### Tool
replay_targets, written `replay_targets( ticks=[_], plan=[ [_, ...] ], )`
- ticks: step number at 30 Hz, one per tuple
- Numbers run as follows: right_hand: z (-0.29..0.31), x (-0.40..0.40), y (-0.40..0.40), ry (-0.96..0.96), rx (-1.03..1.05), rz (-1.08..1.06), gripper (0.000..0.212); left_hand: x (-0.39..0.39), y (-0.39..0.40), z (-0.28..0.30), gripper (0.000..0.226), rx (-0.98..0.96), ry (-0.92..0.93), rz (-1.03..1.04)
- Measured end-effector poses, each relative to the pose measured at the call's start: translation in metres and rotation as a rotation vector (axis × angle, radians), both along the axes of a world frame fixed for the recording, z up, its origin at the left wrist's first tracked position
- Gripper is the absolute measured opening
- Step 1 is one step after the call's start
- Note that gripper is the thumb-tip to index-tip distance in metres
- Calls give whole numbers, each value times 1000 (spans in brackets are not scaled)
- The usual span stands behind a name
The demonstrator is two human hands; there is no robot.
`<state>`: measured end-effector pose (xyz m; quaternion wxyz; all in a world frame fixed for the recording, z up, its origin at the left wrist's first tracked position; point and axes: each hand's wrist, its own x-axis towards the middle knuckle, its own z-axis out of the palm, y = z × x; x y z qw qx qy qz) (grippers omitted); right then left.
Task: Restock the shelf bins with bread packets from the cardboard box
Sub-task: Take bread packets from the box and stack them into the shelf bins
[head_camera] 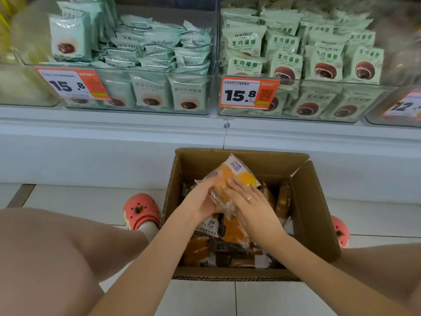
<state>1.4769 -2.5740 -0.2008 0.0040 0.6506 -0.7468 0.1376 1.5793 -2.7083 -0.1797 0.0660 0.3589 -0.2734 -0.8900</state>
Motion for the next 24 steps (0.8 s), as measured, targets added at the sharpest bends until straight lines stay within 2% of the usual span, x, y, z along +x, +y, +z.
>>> replay_targets(
  ticks=[1,3,6,9,12,14,17,19,22,24],
  plan=[
    [0,0,3,-58,-13,33,77,2,1,1,35,-39,-10,11],
    [6,-2,11,-247,-45,31,64,6,0,2,34,-63,-1,4],
    [29,-2,21,-539,-157,-236,51,14,-5,9,44,-58,12,-30],
    [52,-14,17,-697,-265,-458,41,19,-8,16,44,-94,9,-137],
    [76,-30,12,-1068,-100,-478,43,19,-8,22,40,-133,28,-226],
    [87,-35,12,-1222,63,-460,45,17,-6,25,42,-140,41,-257],
    [91,-35,14,-1177,-10,-460,32,11,0,27,71,-115,85,-237],
    [92,-31,13,-1032,-138,-460,29,8,3,22,88,-53,138,-187],
    [95,-26,9,-781,-275,-422,20,5,12,16,85,7,216,-171],
    [99,-21,7,-730,-327,-409,18,3,19,11,84,59,252,-172]
  ],
)
